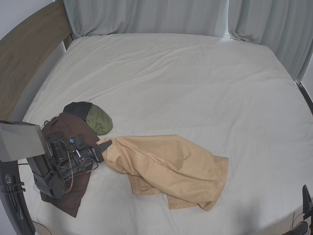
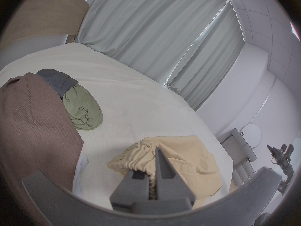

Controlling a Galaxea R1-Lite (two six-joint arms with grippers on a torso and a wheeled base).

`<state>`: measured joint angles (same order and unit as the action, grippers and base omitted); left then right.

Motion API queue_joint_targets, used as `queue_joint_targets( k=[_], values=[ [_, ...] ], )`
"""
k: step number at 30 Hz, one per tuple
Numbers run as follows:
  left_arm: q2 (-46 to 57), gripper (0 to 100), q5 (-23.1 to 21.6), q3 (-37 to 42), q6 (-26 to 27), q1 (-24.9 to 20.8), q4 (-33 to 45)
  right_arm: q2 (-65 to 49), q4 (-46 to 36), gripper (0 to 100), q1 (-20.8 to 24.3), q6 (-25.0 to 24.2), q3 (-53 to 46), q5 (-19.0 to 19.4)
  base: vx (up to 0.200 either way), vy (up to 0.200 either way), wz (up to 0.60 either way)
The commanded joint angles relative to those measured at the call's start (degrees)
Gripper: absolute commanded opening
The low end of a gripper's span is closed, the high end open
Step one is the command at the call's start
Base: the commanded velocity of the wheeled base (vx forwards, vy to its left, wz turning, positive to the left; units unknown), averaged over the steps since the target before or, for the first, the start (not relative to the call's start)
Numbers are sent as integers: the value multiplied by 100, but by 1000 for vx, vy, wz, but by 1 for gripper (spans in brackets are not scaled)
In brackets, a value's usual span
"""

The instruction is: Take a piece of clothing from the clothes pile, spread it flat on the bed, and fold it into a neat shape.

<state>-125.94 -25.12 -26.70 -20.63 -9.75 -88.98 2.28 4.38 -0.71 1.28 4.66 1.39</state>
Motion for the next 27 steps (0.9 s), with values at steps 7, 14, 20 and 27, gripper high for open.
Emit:
queue_joint_targets(
  k=[7, 14, 20, 27],
  values=[
    [-1, 0, -1, -29, -12, -9, -14, 1662, 222, 100, 238, -207, 853, 186, 0, 0, 0],
    [-18, 0, -1, -11, -12, -9, -14, 2628, 230, 100, 290, -497, 1318, 362, 0, 0, 0],
    [-18, 0, -1, -2, -12, -18, -14, 3305, 248, 100, 317, -471, 1468, 388, 0, 0, 0],
    [35, 0, -1, 24, -3, -97, -23, 4079, 195, 100, 326, -444, 1828, 722, 0, 0, 0]
  ],
)
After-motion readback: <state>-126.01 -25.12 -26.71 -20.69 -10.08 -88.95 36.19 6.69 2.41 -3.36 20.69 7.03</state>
